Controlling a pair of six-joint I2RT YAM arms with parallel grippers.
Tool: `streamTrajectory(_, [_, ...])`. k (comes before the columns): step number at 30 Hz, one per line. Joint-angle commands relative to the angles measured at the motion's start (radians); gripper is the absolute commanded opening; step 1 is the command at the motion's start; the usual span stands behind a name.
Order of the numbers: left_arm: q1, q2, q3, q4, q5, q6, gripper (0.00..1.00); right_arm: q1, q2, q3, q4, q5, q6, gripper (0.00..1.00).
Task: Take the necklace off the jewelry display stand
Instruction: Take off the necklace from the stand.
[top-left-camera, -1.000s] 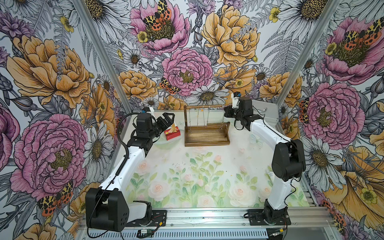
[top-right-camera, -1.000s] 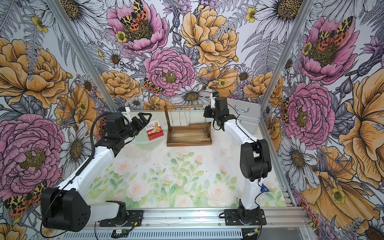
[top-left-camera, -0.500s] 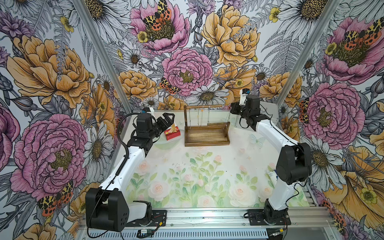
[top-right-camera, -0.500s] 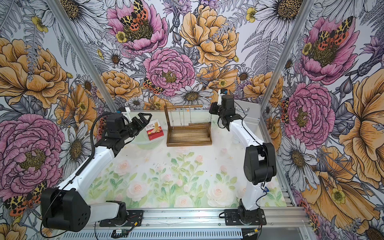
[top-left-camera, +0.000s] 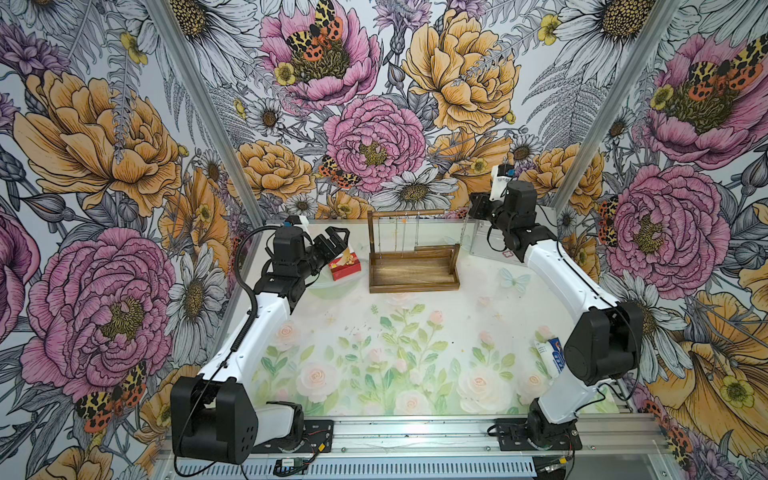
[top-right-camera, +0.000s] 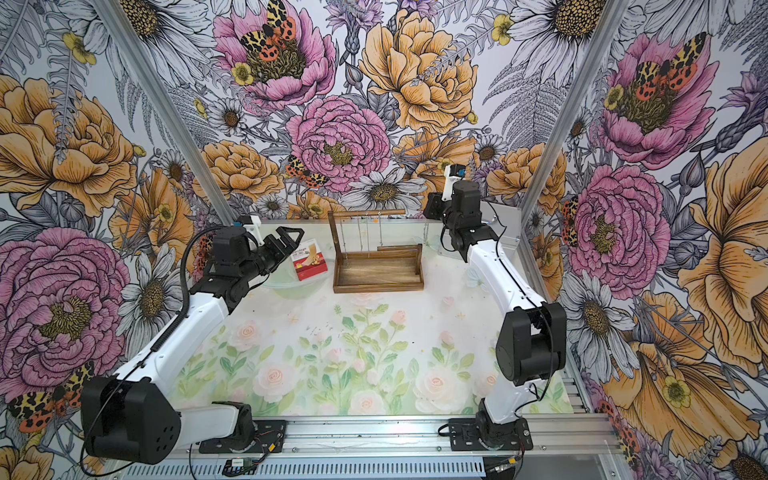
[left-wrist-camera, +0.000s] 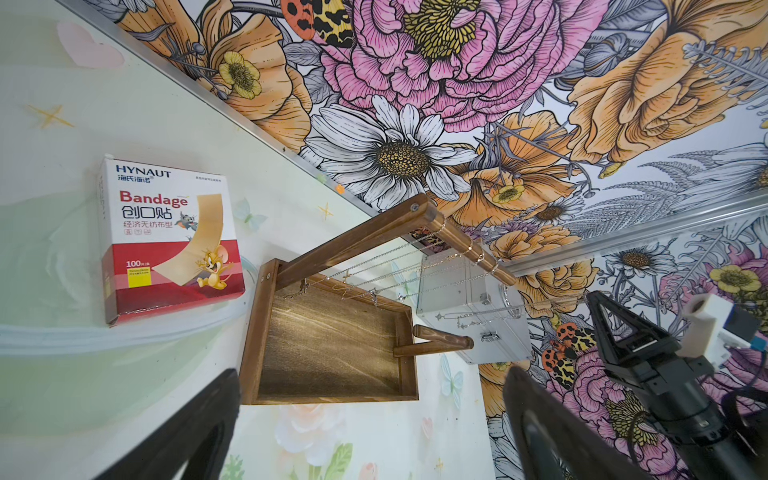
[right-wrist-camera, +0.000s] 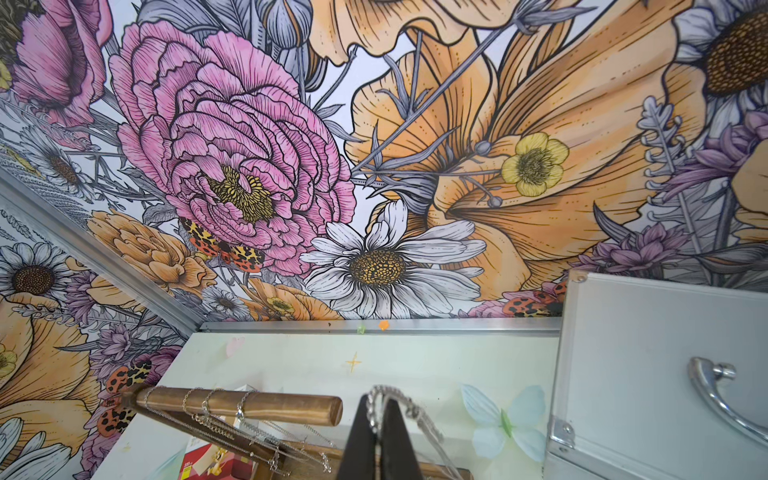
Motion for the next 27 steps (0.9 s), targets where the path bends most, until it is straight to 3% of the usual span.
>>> streamTrajectory(1, [0.001,-0.040,0.014,-0.022,-0.040,0.026,0.99,-0.002,-0.047,0.040,-0.033,0.005,0.013,0.00])
streamTrajectory(15, [0.036,-0.137,-0.005,-0.016,-0.135,0.069,0.99,0.006,-0.190,0.028,-0.140,-0.042,0.064,0.00])
streamTrajectory(21, [0.083,-0.163,-0.021,0.040,-0.095,0.071,0.99,0.043,-0.270,-0.009,-0.170,-0.060,0.061,0.00])
streamTrajectory(27, [0.104,-0.191,-0.027,0.094,-0.059,0.104,0.99,0.052,-0.337,-0.019,-0.233,-0.152,0.081,0.00])
